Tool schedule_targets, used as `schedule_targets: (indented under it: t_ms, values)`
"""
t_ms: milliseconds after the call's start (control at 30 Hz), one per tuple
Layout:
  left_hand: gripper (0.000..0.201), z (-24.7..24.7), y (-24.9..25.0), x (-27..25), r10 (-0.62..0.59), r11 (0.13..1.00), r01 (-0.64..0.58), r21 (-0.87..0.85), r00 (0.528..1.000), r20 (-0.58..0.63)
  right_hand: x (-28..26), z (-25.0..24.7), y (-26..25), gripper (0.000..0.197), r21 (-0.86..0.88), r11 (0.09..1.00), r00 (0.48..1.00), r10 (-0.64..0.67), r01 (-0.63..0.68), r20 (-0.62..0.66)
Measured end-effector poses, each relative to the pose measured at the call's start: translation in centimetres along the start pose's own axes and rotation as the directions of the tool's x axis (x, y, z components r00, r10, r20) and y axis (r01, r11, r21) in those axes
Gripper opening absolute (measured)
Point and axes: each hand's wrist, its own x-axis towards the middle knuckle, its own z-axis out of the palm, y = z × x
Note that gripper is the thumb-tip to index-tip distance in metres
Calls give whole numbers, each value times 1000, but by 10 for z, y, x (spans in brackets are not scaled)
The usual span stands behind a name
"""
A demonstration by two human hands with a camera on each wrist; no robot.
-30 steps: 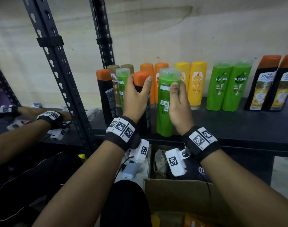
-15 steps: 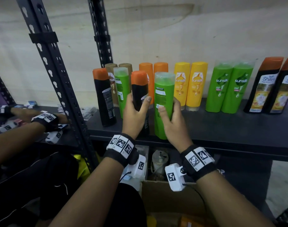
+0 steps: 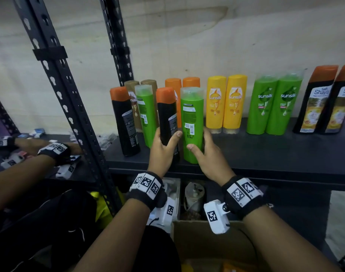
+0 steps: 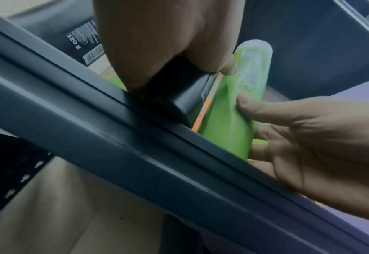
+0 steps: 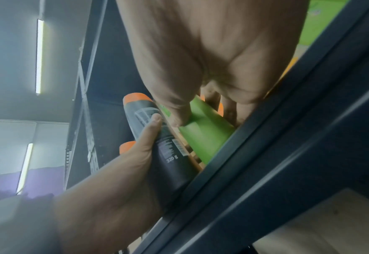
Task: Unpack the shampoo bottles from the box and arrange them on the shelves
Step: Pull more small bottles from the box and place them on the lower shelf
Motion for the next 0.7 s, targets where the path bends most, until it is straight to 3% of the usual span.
schedule_targets:
  t_ms: [500, 700]
  values:
    - [36, 12, -24, 29, -52, 998, 54, 21, 996, -70, 53, 34, 1, 56, -72, 980, 979, 179, -186, -101]
    - [32, 14, -25, 26, -62, 996, 69, 55, 990, -124, 55, 40, 2, 60, -67, 980, 976, 177, -186, -128]
